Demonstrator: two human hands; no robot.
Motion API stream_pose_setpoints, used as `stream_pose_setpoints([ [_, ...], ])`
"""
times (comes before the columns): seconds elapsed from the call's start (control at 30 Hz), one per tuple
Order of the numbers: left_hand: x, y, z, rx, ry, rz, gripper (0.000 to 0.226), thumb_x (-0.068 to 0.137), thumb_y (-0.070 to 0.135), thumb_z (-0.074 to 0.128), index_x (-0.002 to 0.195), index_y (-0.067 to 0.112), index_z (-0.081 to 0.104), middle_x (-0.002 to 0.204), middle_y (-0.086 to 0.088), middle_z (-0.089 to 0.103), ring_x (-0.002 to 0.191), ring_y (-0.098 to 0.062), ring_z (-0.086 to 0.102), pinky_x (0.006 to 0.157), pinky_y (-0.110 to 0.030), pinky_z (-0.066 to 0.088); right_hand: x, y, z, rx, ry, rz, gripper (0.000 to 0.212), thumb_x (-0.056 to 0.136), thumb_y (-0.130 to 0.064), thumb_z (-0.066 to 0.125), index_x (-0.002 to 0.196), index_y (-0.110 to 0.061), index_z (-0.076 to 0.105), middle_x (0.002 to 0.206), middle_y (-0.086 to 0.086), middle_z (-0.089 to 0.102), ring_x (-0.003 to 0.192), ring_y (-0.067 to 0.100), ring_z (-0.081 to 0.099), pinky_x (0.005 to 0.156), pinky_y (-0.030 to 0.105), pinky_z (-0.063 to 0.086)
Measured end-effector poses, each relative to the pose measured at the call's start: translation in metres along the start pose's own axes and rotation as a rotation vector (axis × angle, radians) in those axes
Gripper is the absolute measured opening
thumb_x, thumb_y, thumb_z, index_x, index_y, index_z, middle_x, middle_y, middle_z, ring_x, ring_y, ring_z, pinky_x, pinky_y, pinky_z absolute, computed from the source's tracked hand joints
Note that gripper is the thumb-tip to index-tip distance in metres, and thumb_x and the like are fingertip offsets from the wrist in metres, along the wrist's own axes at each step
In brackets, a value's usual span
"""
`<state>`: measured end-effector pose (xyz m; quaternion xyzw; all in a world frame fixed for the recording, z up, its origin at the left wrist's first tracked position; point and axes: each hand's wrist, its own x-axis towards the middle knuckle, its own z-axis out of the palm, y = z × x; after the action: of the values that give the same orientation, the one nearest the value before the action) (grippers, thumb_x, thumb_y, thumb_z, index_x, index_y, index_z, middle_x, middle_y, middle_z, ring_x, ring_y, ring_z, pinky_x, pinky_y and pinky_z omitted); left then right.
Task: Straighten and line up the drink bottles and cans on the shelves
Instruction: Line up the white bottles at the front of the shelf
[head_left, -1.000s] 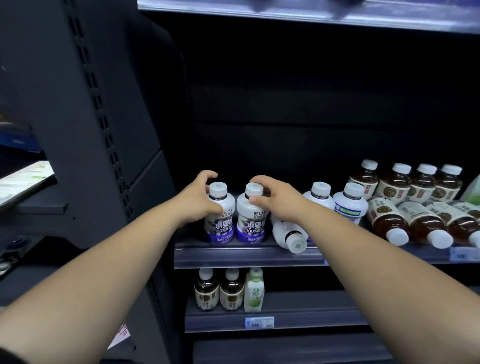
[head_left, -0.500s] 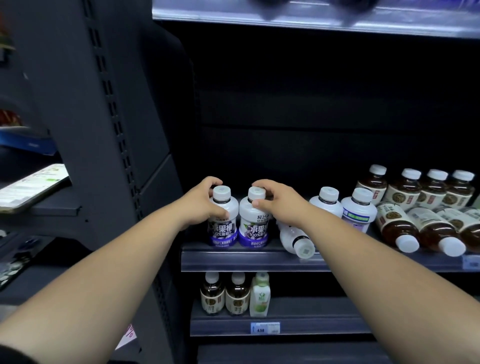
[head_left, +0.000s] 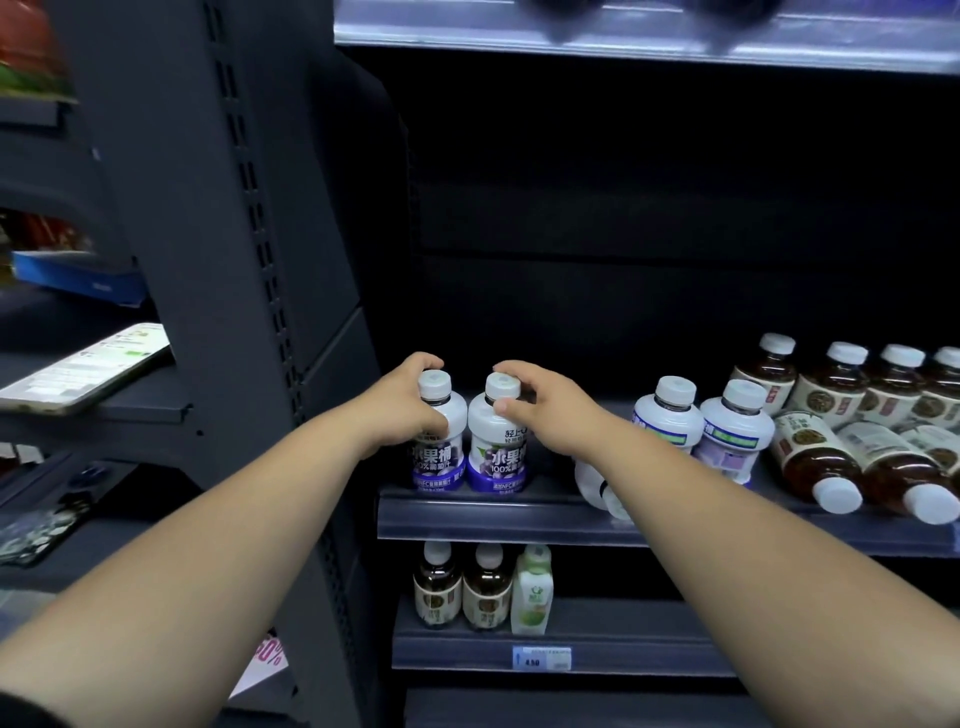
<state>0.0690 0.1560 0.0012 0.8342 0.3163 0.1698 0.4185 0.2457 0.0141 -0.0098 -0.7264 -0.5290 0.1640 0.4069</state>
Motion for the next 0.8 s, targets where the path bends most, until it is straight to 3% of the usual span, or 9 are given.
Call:
stream_pose_setpoints([
  [0.1,-0.001,0.004,0.002,0.004,0.001,0.002,0.077,0.072,0.010,0.078,0.136,0.032,0.041,0.111,0.000,0.060,0.098,-0.017,0.062,0.077,-0.030,0.052,-0.004,0.001,-0.001,0.012,-0.009,0.021,0.060,0.092,-0.024,0.070,0.147,-0.028,0.046,0.135,-0.008,0.058,0.122,0.008,0.054,0.106,0.028,0.041],
  [0.17,-0.001,0.007,0.005,0.012,0.004,0.010,0.074,0.073,0.013,0.079,0.135,0.033,0.044,0.111,0.000,0.060,0.099,-0.018,0.062,0.078,-0.030,0.052,-0.006,0.002,-0.003,0.020,-0.005,0.017,0.059,0.093,-0.023,0.069,0.147,-0.028,0.045,0.136,-0.007,0.057,0.123,0.008,0.053,0.105,0.027,0.041],
  [0.27,-0.001,0.008,0.008,0.038,0.015,0.021,0.068,0.075,0.014,0.080,0.132,0.031,0.047,0.107,0.004,0.059,0.095,-0.014,0.060,0.075,-0.029,0.051,-0.008,0.001,-0.006,0.006,0.034,0.013,0.039,0.093,-0.025,0.067,0.131,-0.029,0.056,0.117,-0.007,0.066,0.105,0.010,0.061,0.092,0.028,0.047],
  [0.37,0.000,0.007,0.007,0.057,0.017,0.026,0.067,0.075,0.018,0.084,0.131,0.029,0.050,0.107,0.005,0.061,0.096,-0.014,0.062,0.083,-0.033,0.053,-0.006,0.000,-0.006,-0.047,0.052,0.000,0.027,0.092,-0.028,0.066,0.118,-0.031,0.058,0.104,-0.004,0.068,0.097,0.016,0.064,0.089,0.039,0.053],
  [0.5,-0.001,0.008,0.006,0.100,0.019,0.040,0.070,0.074,0.026,0.085,0.134,0.030,0.049,0.116,0.004,0.061,0.105,-0.015,0.060,0.091,-0.034,0.051,-0.011,0.003,-0.006,-0.041,0.038,0.015,0.049,0.089,-0.030,0.071,0.134,-0.032,0.052,0.120,-0.003,0.063,0.108,0.015,0.061,0.098,0.038,0.050],
  [0.6,-0.001,0.019,0.010,0.203,0.069,0.131,0.075,0.068,0.042,0.084,0.134,0.035,0.051,0.133,0.004,0.054,0.122,-0.016,0.051,0.102,-0.039,0.046,-0.023,0.006,-0.014,-0.058,0.040,0.052,0.065,0.087,-0.033,0.075,0.143,-0.035,0.044,0.130,-0.001,0.055,0.113,0.015,0.060,0.099,0.037,0.050],
  [0.7,-0.003,0.040,0.018,0.269,0.104,0.220,0.077,0.054,0.067,0.070,0.126,0.045,0.053,0.134,0.010,0.054,0.123,-0.018,0.052,0.104,-0.047,0.044,-0.042,0.010,-0.026,-0.078,0.087,0.054,0.065,0.086,-0.035,0.075,0.144,-0.034,0.044,0.133,0.000,0.053,0.119,0.015,0.056,0.102,0.036,0.047],
  [0.8,-0.005,0.058,0.033,0.325,0.114,0.332,0.062,0.065,0.062,0.071,0.123,0.046,0.056,0.132,0.015,0.056,0.126,-0.014,0.051,0.107,-0.047,0.040,-0.067,0.018,-0.037,-0.087,0.165,0.058,0.060,0.086,-0.036,0.075,0.139,-0.034,0.049,0.129,-0.005,0.056,0.118,0.011,0.055,0.099,0.029,0.045],
])
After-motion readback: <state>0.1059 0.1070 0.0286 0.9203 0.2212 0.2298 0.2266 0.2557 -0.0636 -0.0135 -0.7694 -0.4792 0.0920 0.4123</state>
